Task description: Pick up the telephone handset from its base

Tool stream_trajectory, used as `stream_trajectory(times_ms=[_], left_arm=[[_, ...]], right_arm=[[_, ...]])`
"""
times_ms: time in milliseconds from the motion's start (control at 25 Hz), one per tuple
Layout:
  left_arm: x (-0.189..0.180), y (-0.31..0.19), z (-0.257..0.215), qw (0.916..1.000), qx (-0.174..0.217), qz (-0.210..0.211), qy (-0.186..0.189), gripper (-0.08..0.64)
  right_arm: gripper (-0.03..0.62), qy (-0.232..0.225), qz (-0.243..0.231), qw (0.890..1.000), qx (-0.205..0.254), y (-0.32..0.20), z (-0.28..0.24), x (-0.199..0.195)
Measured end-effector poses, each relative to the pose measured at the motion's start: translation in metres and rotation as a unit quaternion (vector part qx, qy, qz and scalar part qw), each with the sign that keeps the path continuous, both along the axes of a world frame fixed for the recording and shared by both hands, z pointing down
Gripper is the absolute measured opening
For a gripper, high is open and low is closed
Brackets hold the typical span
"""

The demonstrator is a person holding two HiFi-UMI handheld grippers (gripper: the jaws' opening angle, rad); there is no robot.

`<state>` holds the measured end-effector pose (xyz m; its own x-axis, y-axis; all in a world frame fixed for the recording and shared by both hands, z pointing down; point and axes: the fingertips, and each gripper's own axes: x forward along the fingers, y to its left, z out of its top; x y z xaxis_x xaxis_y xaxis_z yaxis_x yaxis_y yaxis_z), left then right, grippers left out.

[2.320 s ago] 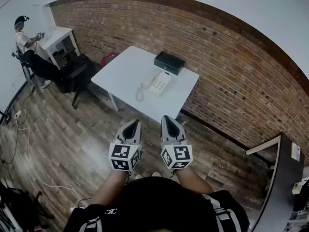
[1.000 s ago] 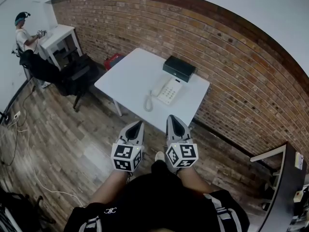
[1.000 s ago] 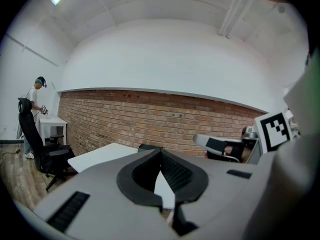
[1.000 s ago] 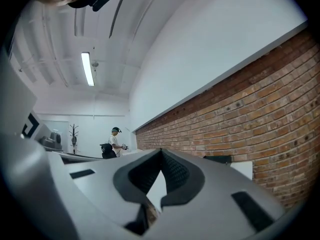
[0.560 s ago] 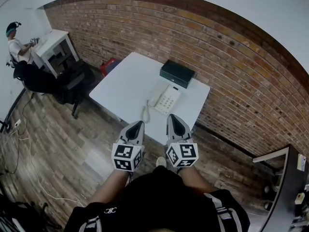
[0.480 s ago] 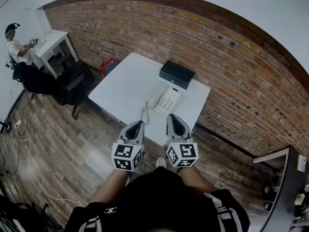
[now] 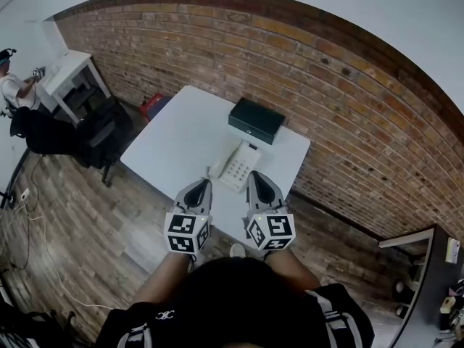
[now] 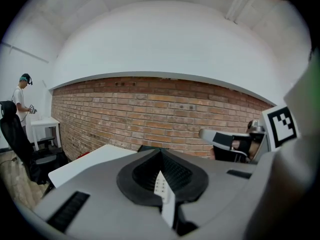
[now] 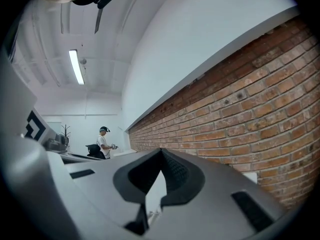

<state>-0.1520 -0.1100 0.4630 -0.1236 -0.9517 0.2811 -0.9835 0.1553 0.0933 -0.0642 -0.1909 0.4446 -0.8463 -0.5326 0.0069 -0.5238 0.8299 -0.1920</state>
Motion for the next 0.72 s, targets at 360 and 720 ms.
stream_trajectory(times_ms=[360,720], left_arm=[[-0.010,-0.047,0.016,0.9998,-0.021,-0.001,0.004,0.002],[-0.040,-0.076,0.051,0.9974,-0.066,0.028,0.009,0.002]], right_arm=[[-0.003,0.011,0.011,1.000,-0.002,-0.050,0.008,0.001],[-0.002,0.025,0.036,0.999,-0.005,-0.066,0.018,-0.014]])
